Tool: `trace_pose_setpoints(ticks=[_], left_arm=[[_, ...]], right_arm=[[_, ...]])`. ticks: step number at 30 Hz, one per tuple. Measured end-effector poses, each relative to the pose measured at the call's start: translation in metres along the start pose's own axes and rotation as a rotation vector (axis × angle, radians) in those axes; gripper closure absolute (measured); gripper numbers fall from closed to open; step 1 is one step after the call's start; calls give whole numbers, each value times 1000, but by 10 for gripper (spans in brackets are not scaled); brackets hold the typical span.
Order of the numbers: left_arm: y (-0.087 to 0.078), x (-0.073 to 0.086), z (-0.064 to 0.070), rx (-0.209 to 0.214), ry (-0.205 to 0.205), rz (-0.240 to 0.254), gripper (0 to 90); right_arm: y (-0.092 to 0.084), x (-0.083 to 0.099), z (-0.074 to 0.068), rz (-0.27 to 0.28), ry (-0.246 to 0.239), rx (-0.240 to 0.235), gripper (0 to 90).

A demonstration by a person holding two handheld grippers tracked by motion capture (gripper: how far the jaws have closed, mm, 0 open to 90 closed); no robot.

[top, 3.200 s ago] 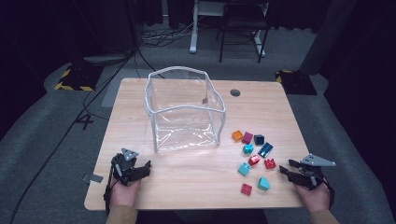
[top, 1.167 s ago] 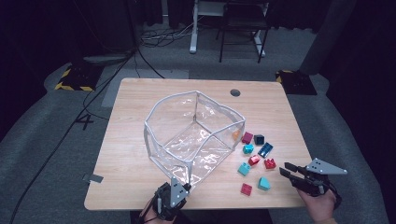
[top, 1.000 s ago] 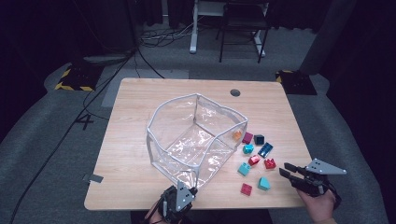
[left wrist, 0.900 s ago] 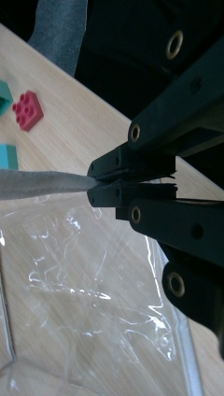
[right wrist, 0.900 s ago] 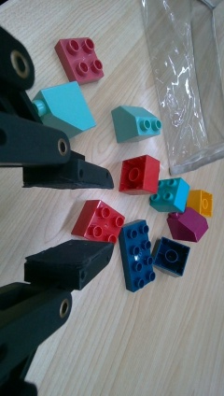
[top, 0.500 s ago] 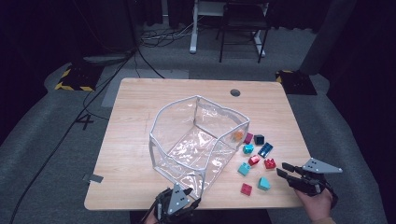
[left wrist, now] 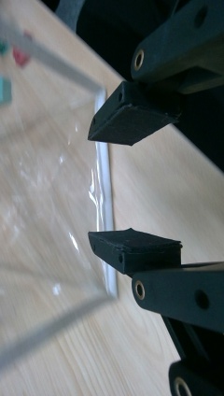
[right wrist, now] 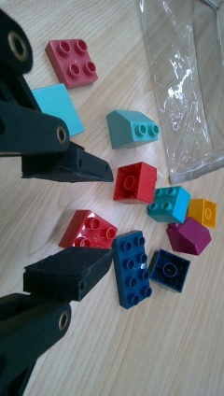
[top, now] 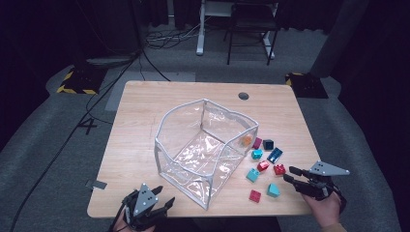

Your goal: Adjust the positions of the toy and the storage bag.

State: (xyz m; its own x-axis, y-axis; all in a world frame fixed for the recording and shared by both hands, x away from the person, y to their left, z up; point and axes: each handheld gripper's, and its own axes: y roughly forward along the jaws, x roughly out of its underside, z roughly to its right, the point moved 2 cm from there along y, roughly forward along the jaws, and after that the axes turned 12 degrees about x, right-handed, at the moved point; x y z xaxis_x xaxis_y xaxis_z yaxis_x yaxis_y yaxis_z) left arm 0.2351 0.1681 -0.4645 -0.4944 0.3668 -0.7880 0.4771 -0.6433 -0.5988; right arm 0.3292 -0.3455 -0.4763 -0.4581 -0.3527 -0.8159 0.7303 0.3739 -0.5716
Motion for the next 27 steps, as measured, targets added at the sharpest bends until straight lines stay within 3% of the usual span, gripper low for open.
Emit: trace_pose_setpoints(ticks=[1, 3, 4, 9, 15, 19, 27], left_arm=[[0, 0, 0, 0, 0, 0, 449], [-2, 4, -18, -30, -34, -8, 437], [-2, 4, -18, -30, -34, -8, 436], [7, 13, -51, -61, -95, -39, 424], [15, 13, -68, -99, -95, -72, 414], [22, 13, -85, -110, -154, -76, 413], [34, 12, -95, -117, -181, -110, 404]], right_arm=[[0, 0, 0, 0, 0, 0, 559], [-1, 0, 2, -5, 7, 3, 552], [-1, 0, 2, -5, 7, 3, 552], [-1, -1, 4, -12, 11, 12, 542], [-3, -4, 7, -8, 20, 15, 535], [-6, -8, 8, -7, 16, 16, 532], [-14, -15, 12, 1, 32, 8, 532]])
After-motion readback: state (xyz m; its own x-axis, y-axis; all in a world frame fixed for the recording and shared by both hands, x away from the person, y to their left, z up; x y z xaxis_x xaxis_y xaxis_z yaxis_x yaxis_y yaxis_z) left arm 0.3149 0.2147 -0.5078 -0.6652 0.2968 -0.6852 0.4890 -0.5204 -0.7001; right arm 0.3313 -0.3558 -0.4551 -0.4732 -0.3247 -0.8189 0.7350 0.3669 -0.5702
